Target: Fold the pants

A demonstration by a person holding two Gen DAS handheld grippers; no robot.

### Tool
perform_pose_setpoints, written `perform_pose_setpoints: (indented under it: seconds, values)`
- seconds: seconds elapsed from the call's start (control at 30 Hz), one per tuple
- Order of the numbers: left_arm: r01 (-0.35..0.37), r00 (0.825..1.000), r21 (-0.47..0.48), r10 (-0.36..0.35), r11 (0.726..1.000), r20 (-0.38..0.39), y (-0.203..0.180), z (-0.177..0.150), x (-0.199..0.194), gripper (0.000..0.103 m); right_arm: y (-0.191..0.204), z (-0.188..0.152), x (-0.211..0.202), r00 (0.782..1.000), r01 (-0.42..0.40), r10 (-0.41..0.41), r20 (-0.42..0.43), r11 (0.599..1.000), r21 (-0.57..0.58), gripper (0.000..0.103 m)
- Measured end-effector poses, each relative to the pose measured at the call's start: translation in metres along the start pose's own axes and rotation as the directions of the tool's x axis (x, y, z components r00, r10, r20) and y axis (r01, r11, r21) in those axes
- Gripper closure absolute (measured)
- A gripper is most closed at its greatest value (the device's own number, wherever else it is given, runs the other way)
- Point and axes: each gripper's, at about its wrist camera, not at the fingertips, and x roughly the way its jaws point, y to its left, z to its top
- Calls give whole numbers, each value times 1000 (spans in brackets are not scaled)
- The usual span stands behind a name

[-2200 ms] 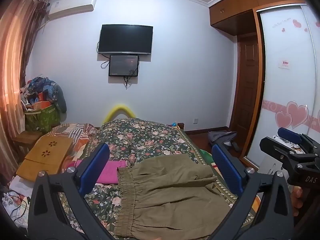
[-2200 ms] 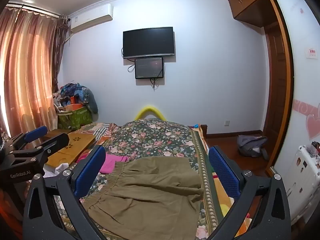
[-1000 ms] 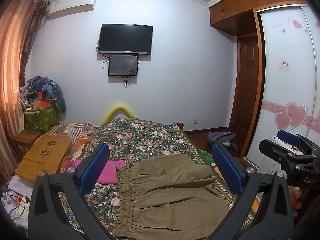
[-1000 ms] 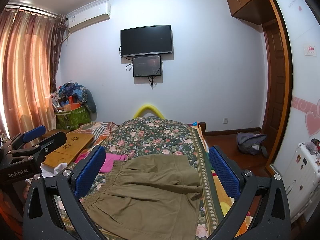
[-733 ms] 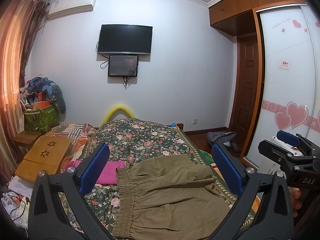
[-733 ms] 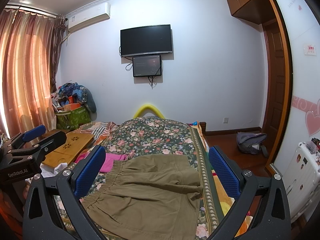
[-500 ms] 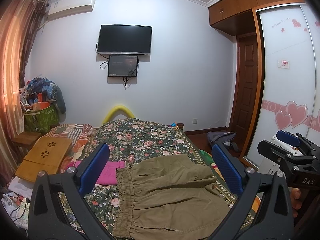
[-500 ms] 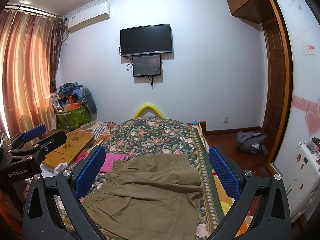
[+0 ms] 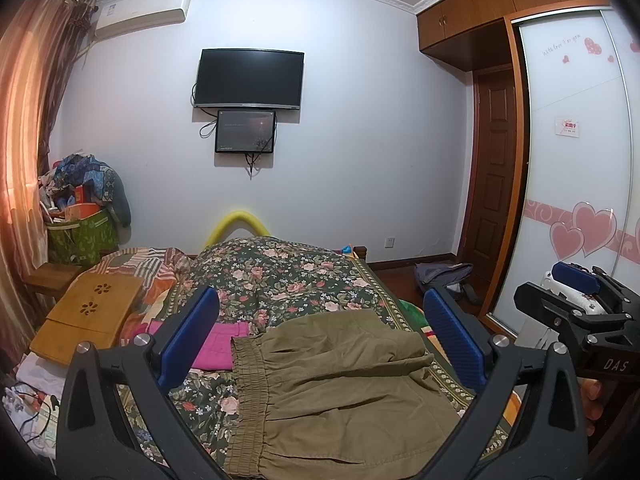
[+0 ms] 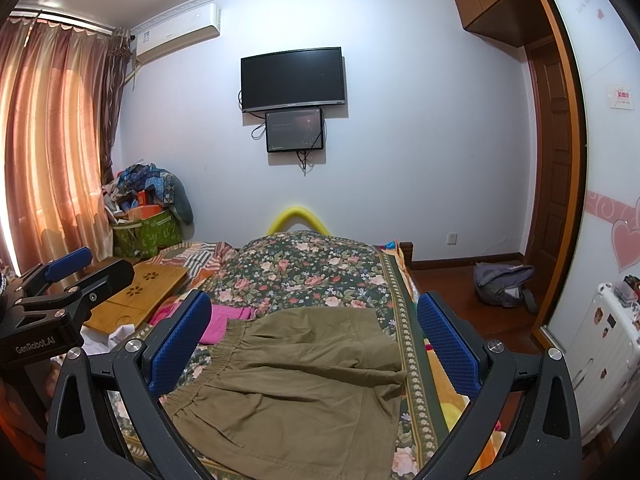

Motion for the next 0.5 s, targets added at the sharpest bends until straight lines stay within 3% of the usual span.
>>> perform_pose_setpoints:
  seconds: [0.37, 0.5]
  values:
    - [0, 1000, 0, 0, 1000, -4, 1, -2, 2, 0, 0, 0, 2, 1000, 1, -1, -4, 1000, 1, 0]
    - [-4, 1000, 0, 4, 1000, -4, 1, -2, 3, 0, -1, -15, 5, 1000, 0, 0, -7, 1000, 0, 0]
